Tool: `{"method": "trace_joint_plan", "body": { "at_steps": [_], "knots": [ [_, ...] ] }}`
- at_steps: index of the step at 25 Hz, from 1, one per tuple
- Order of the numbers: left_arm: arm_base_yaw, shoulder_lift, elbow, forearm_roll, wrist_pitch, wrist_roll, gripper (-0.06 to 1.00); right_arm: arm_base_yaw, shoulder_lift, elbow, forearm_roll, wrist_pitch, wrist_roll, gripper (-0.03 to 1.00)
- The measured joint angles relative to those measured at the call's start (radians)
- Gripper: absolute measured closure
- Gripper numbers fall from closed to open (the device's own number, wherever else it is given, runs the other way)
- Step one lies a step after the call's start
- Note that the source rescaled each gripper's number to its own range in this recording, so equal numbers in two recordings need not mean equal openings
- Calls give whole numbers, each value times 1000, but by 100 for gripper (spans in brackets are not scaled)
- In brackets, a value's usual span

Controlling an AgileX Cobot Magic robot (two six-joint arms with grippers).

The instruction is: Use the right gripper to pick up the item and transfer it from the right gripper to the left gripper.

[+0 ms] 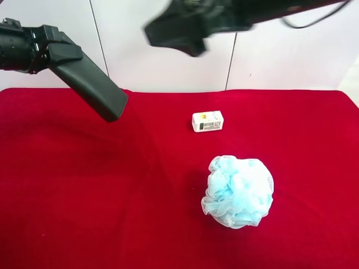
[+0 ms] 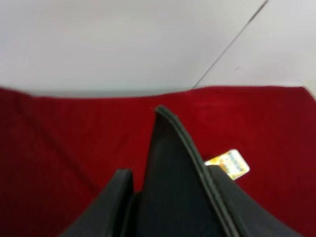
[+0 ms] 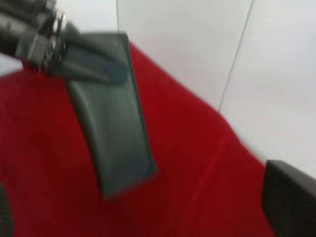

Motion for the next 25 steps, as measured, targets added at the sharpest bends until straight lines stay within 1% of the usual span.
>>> {"method": "trace_joint_plan", "body": {
  "at_steps": [1, 4, 6, 7, 8, 10, 12, 14, 18, 21, 23, 25],
  "knots": [
    [0, 0, 0, 22, -3, -18, 94, -17, -21, 1, -81, 57, 64, -3],
    [0, 0, 0, 120, -9, -90, 94, -40, -85, 3, -342, 223, 322, -3],
    [0, 0, 0, 222, -10, -169, 94, -40, -132, 3, -508, 325, 469, -3],
    [0, 0, 0, 280, -8, -221, 94, -40, -158, 3, -576, 377, 531, -3],
    [0, 0, 0, 332, -4, -277, 94, -40, -181, 3, -624, 416, 571, -3],
    [0, 0, 0, 461, 13, -390, 94, -44, -243, 10, -697, 488, 638, -3],
    [0, 0, 0, 578, 39, -516, 94, -44, -309, 37, -719, 525, 669, -3],
    [0, 0, 0, 697, 68, -619, 94, -44, -385, 90, -719, 548, 692, -3],
    [0, 0, 0, 881, 127, -795, 94, -44, -531, 235, -717, 560, 746, -3],
    [0, 0, 0, 980, 164, -895, 94, -44, -643, 338, -716, 566, 801, -3],
    [0, 0, 0, 1019, 187, -940, 94, -44, -714, 392, -716, 584, 842, -3],
    [0, 0, 0, 1031, 210, -959, 94, -44, -790, 439, -715, 612, 885, -3]
  ]
}}
